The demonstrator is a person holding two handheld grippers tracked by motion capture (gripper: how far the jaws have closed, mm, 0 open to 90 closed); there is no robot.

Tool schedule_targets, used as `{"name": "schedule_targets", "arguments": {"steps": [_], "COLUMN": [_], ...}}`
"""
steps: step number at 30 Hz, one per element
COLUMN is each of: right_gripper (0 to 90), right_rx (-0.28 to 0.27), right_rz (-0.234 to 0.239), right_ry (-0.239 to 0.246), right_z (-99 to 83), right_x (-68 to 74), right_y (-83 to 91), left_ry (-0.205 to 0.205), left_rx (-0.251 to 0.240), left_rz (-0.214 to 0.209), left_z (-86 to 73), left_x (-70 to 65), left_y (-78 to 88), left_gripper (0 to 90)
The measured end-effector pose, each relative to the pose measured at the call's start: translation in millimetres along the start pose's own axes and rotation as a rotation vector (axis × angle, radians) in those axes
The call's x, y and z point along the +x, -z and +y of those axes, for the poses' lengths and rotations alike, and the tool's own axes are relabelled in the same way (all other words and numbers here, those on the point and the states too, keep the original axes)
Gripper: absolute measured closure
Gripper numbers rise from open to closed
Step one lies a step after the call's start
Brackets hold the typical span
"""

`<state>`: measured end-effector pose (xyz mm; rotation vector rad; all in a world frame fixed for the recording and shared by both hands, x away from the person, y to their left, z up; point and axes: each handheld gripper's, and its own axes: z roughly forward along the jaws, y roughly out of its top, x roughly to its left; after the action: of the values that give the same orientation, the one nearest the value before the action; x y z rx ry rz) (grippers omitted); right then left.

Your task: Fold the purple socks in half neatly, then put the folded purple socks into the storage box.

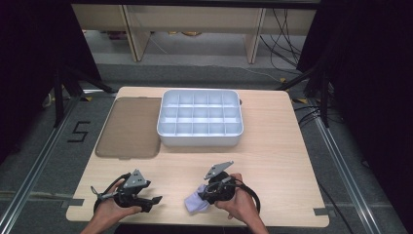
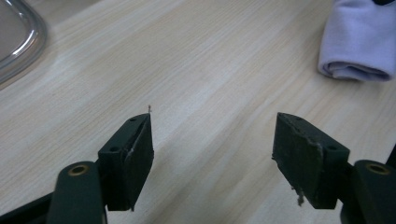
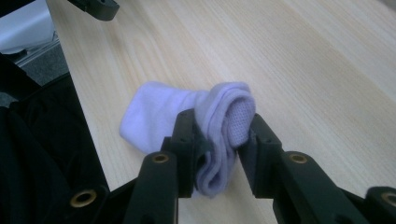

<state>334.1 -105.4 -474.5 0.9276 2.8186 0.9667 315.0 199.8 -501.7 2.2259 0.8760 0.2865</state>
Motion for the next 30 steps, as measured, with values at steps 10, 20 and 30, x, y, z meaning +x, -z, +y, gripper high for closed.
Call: {"name": "schedule_targets", "arguments": {"steps": [10, 20, 30], "right_gripper": [69.3, 69.4, 69.4], "right_rx": [-0.025, -0.053, -0.059], "right_rz": [-0.013, -0.049, -0.106], "right_ry": [0.012, 0.054, 0.023], "right_z": [4.4, 11.0, 21.6], "right_x": [5.2, 1.6, -6.8], "right_y": [9.8, 28.4, 47.8], "left_ry": [0.0, 0.02, 0.01], "left_rx": [0.003, -0.002, -0.005], "left_rz": [0.015, 0.007, 0.022], "left_z": [0.2, 0.2, -1.2], "left_x": [1.2, -0.6, 2.7], "left_y": [-0.7, -1.1, 1.5], "left_gripper": [23.5, 21.8, 21.8]}}
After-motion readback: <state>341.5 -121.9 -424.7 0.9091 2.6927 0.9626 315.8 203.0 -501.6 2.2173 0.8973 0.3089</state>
